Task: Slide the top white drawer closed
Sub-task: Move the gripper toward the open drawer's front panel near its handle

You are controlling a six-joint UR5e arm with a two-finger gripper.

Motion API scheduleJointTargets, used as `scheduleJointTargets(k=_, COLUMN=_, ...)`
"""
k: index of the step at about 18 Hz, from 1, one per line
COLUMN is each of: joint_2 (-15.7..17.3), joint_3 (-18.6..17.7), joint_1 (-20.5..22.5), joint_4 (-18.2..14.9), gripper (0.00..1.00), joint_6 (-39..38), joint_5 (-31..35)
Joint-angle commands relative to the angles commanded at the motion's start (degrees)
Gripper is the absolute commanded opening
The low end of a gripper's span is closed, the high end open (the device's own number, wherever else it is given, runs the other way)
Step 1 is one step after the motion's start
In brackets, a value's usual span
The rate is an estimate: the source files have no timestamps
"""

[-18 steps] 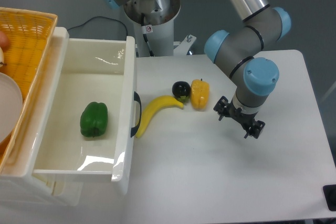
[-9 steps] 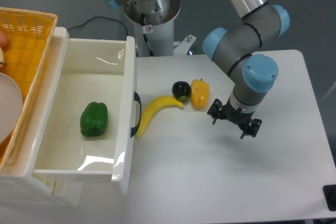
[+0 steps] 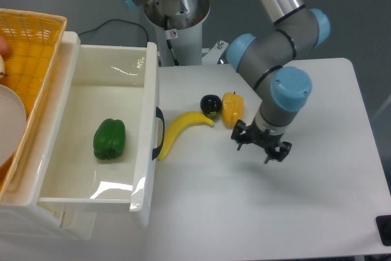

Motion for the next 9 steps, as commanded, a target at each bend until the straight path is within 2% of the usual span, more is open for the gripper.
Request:
scheduleJointTargets(k=4, joint_2=0.88, joint_3=-0.09, joint_1=-2.55, joint_4=-0.36, gripper=0.24, joint_6=-5.45, joint_5=-4.29)
scheduleJointTargets(k=6, joint_2=1.49, joint_3=-0.09, joint_1=-3.52, joint_4=-0.45, gripper=0.17, joint_6=-6.95, joint_5=-6.23)
scheduleJointTargets(k=9, joint_2=2.72, joint_3=-0.09, joint_1=-4.49, joint_4=-0.45, gripper=0.16, joint_6=-8.62, joint_5=-8.52)
